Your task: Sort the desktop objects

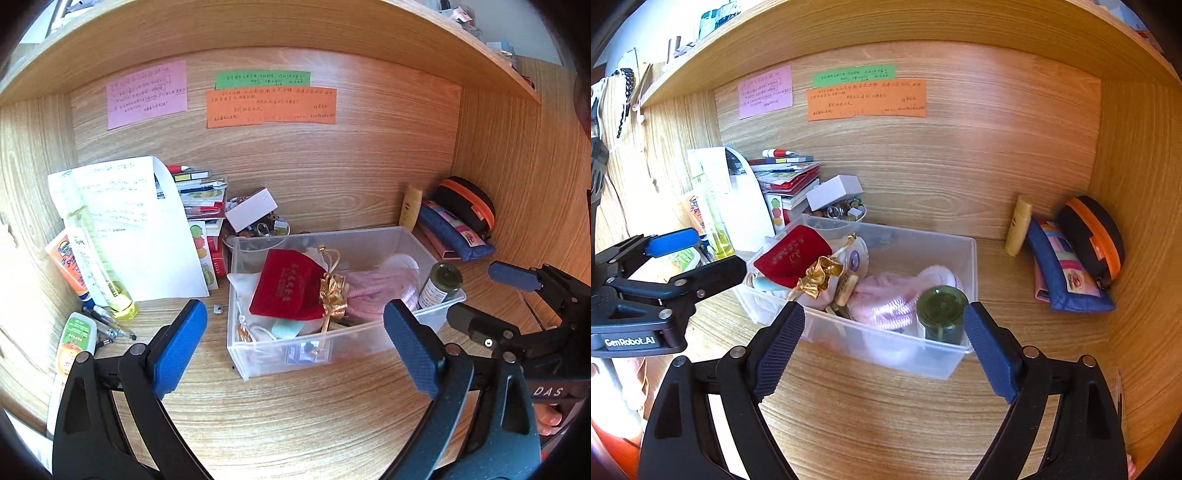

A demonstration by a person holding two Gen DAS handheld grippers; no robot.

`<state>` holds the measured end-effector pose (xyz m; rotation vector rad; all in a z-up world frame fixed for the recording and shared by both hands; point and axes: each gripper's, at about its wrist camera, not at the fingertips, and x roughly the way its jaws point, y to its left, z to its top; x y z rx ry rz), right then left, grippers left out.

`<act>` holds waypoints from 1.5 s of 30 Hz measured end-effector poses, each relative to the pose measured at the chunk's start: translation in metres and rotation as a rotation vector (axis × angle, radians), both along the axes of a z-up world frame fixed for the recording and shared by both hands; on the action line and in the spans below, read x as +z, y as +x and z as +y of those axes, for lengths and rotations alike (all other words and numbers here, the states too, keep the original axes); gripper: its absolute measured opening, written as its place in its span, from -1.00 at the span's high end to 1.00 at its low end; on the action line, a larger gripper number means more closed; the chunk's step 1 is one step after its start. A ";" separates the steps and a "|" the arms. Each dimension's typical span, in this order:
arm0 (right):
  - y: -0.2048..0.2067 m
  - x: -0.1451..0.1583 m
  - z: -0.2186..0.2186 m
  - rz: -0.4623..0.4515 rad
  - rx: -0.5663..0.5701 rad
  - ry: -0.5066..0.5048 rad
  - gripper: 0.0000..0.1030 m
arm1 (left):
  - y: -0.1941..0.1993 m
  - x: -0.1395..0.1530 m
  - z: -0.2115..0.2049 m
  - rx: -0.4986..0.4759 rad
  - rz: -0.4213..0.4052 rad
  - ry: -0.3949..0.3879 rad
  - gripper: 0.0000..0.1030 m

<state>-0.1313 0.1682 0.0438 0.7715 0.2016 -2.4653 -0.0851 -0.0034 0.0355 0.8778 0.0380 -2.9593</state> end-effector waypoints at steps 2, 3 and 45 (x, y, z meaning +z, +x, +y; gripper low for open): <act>0.004 0.000 0.004 0.003 -0.003 0.000 -0.68 | 0.005 -0.001 0.001 0.000 0.002 0.003 -0.90; 0.005 -0.001 0.006 0.005 -0.004 0.002 -0.68 | 0.007 -0.002 0.001 0.002 0.002 0.006 -0.91; 0.035 -0.021 0.013 -0.021 -0.015 0.026 -0.70 | 0.028 -0.036 0.006 0.041 -0.067 0.050 -0.92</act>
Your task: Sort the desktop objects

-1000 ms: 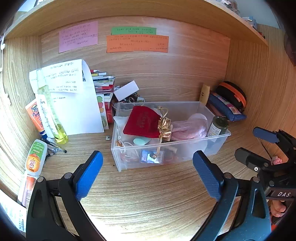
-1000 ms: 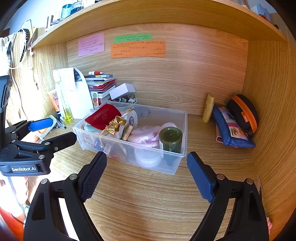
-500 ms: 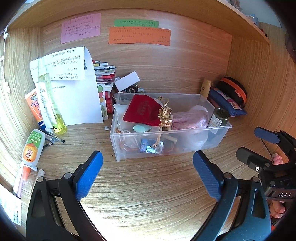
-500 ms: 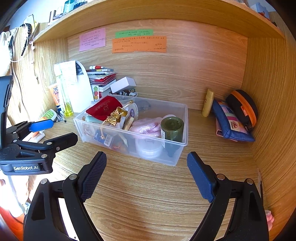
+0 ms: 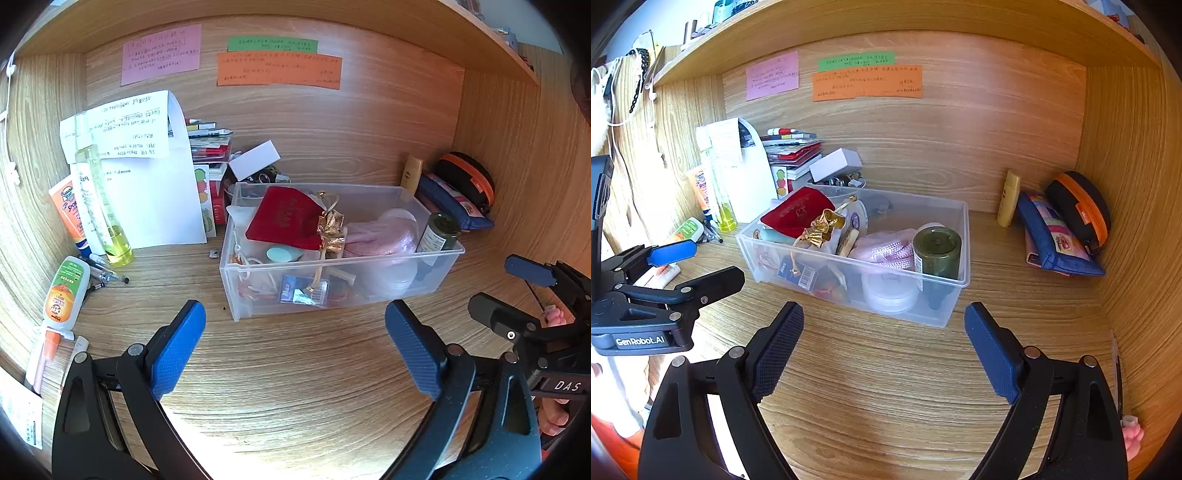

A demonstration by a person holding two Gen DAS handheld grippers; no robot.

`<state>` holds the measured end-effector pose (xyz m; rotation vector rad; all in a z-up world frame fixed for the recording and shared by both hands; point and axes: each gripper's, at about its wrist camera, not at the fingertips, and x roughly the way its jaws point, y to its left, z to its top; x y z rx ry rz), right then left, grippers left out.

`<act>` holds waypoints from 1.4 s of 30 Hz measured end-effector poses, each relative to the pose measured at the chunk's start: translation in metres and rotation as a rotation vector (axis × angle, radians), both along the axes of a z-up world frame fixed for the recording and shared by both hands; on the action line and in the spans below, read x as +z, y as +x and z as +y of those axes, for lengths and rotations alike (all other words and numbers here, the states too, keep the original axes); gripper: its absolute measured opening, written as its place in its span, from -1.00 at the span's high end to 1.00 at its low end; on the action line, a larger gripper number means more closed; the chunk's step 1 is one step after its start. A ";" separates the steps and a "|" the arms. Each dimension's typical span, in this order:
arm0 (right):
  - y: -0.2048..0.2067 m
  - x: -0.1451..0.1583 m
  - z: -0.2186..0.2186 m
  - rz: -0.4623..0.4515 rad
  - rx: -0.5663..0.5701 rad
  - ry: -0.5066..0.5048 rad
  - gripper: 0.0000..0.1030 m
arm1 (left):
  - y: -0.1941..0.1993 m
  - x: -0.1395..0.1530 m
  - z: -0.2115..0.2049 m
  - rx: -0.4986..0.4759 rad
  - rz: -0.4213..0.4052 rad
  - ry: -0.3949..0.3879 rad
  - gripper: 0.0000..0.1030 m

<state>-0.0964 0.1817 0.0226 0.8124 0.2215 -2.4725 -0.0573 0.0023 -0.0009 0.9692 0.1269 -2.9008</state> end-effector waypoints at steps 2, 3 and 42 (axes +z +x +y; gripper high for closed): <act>0.000 0.000 0.000 -0.005 0.002 -0.003 -0.70 | 0.000 0.000 0.000 0.000 0.000 0.002 -0.92; 0.000 0.000 0.000 -0.006 0.002 -0.002 -0.70 | 0.000 0.000 0.000 0.002 0.000 0.001 -0.92; 0.001 -0.002 -0.002 -0.018 0.019 -0.002 -0.70 | 0.001 0.000 0.001 -0.006 0.009 0.031 -0.92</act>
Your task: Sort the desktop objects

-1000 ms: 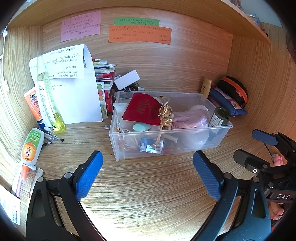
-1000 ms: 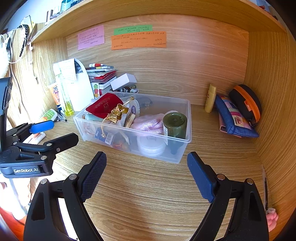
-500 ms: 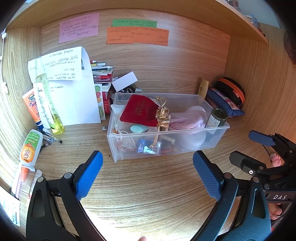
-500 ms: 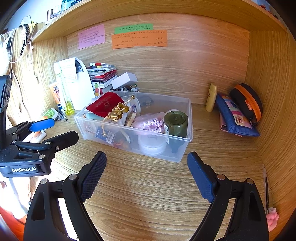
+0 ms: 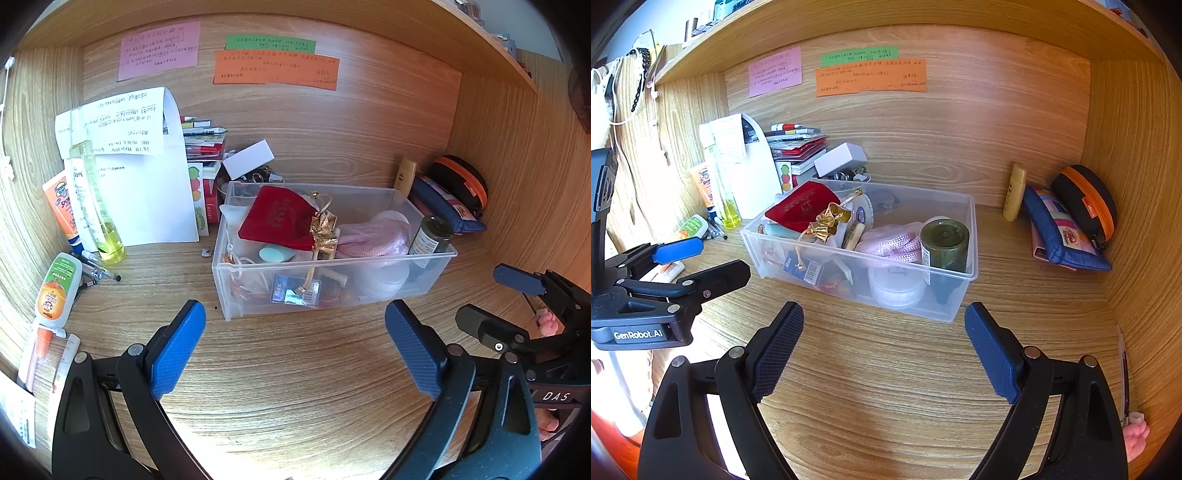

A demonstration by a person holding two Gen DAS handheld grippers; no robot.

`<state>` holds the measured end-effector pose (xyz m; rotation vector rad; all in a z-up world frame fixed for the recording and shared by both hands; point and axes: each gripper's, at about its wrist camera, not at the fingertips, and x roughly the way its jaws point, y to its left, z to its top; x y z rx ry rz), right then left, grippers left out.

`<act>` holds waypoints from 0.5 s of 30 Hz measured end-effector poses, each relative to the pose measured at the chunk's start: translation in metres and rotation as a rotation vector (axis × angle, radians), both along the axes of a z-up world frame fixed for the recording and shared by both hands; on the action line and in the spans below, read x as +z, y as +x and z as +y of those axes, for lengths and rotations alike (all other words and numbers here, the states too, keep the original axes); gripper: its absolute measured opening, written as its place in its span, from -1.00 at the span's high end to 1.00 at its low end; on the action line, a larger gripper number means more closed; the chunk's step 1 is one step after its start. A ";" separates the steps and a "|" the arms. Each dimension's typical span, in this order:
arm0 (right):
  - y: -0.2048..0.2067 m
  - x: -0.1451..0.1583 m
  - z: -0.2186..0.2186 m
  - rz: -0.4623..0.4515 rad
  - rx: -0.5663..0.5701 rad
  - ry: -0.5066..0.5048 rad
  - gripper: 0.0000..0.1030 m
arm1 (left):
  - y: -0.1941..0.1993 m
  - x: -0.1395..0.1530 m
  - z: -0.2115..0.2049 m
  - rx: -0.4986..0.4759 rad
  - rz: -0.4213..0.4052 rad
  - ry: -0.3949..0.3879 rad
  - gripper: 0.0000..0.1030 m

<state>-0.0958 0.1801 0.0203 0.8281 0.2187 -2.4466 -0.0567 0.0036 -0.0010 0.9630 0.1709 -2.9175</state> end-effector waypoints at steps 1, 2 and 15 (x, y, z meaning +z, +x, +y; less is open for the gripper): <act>0.000 0.000 0.000 0.000 0.001 0.001 -0.70 | 0.000 0.000 0.000 -0.001 0.001 -0.001 -0.92; 0.000 0.000 0.000 0.001 0.001 0.002 -0.70 | 0.000 0.000 0.000 -0.001 0.002 -0.001 -0.92; 0.000 -0.001 -0.001 -0.006 0.009 -0.002 -0.70 | 0.003 0.004 0.006 -0.010 0.024 -0.033 -0.92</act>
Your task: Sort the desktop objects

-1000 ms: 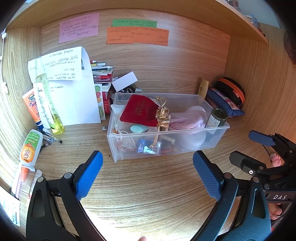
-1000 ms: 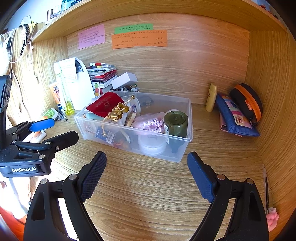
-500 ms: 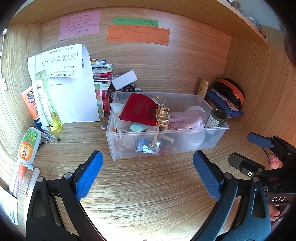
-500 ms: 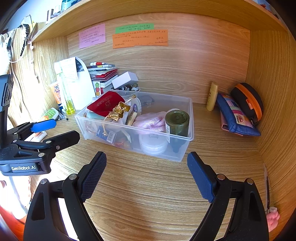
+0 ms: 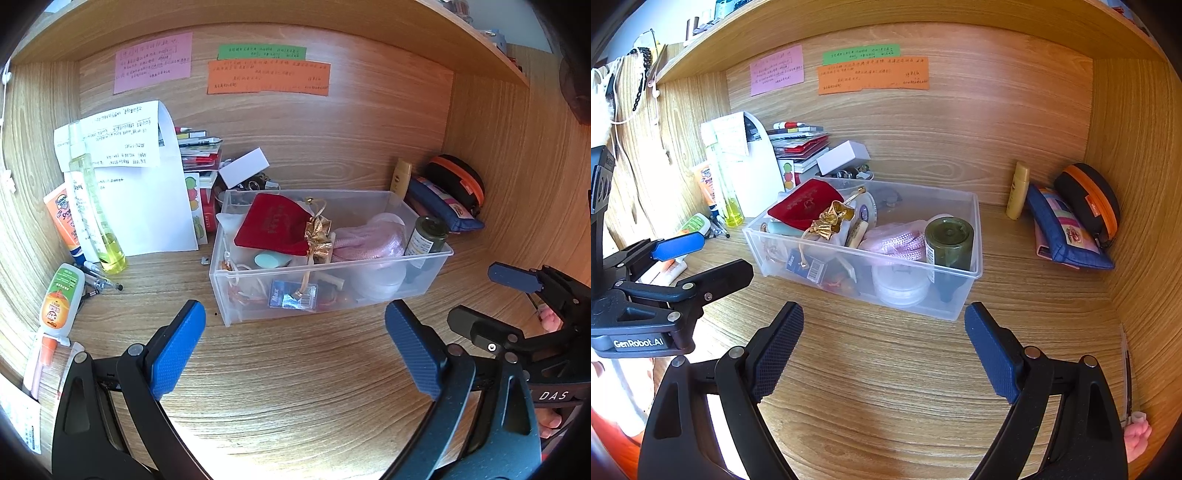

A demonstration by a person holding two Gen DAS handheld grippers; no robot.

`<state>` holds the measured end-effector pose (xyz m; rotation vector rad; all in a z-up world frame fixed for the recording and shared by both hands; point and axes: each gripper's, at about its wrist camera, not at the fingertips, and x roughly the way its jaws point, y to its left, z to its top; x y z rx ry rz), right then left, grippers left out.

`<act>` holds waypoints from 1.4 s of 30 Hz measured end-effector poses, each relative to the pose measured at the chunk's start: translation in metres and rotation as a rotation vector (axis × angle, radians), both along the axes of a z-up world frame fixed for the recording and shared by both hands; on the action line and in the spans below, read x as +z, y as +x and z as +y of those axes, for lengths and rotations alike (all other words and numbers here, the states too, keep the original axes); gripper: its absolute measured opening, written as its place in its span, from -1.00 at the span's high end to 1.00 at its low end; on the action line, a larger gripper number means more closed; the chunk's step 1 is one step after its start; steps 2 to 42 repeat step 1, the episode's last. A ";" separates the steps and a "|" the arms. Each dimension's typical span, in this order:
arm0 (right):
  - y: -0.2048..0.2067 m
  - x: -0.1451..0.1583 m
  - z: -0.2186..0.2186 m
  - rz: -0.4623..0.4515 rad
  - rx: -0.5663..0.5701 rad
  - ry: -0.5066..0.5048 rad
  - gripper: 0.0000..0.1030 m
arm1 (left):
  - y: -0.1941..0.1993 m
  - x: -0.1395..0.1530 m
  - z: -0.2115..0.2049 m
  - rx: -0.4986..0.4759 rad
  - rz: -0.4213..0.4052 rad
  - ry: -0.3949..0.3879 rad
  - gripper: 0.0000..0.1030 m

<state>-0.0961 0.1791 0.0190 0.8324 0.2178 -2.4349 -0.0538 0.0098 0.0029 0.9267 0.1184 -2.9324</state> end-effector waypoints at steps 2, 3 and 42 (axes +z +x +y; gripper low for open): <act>0.000 0.000 0.000 0.001 0.000 0.000 -0.70 | 0.000 0.000 0.000 0.000 0.001 -0.001 -0.92; 0.000 0.000 0.000 0.001 0.000 0.000 -0.70 | 0.000 0.000 0.000 0.000 0.001 -0.001 -0.92; 0.000 0.000 0.000 0.001 0.000 0.000 -0.70 | 0.000 0.000 0.000 0.000 0.001 -0.001 -0.92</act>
